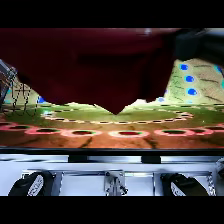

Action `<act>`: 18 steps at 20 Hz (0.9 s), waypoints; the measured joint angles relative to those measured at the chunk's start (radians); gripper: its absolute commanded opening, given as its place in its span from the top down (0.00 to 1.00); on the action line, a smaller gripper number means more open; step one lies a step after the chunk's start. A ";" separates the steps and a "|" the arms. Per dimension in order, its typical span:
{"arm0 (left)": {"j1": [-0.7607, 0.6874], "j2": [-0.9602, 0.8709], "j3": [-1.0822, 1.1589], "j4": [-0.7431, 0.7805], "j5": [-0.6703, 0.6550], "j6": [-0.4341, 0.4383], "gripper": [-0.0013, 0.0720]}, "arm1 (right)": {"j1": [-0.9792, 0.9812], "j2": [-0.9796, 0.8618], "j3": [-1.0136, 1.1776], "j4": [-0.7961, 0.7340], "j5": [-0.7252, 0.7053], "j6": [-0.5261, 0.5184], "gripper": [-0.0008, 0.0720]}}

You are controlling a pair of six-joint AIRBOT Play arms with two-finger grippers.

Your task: Fold the shirts.

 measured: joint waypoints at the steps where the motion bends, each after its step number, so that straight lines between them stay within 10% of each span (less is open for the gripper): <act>1: 0.000 0.038 0.036 0.000 0.026 -0.019 0.94 | 0.000 0.045 0.032 -0.007 -0.001 0.013 0.88; 9: 0.000 0.150 0.089 0.144 0.035 -0.120 0.94 | 0.000 0.183 0.113 -0.065 -0.127 0.153 0.88; 14: -0.001 0.111 -0.116 0.234 -0.088 -0.139 0.94 | 0.001 0.044 0.085 -0.195 -0.402 0.297 0.88; 18: -0.001 -0.006 -0.348 0.257 -0.090 -0.139 0.94 | 0.001 -0.139 -0.061 -0.239 -0.360 0.342 0.88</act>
